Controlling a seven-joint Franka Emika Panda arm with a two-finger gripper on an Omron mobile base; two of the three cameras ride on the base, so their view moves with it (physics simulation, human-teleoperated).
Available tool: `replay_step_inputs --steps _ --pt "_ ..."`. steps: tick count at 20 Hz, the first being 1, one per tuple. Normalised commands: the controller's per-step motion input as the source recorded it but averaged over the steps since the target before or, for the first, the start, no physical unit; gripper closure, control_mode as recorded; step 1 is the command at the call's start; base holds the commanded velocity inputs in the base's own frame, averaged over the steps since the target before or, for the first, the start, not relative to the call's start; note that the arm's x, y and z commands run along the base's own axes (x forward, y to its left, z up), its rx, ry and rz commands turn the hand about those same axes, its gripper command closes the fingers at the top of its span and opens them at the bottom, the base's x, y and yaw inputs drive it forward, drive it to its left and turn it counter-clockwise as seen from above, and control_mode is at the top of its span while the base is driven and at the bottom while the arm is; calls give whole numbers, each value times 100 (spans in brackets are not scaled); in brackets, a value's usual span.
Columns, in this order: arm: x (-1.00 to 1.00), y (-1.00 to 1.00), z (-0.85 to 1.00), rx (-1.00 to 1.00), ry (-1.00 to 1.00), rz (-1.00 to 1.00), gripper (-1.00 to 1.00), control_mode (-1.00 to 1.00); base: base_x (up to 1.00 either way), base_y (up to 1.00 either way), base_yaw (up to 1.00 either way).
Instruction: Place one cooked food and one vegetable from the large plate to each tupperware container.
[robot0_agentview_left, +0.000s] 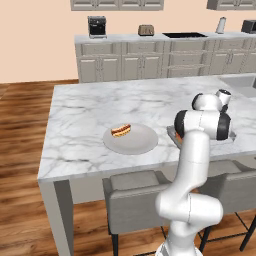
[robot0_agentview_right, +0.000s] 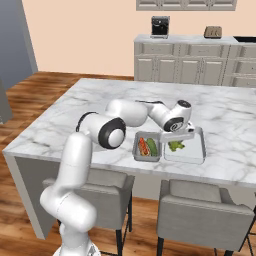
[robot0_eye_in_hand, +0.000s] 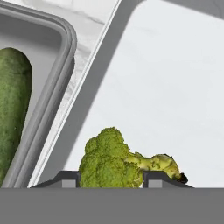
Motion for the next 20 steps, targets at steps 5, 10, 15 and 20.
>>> replay_step_inputs --steps 5,10,15,20 --pt "-8 0 -9 0 0 0 100 -100 0 0 0" --pt "0 0 0 0 0 0 -100 -100 0 0 0" --pt "0 0 10 -1 0 0 -100 -100 0 0 0" --pt "-5 0 39 0 0 0 -100 -100 0 0 0"
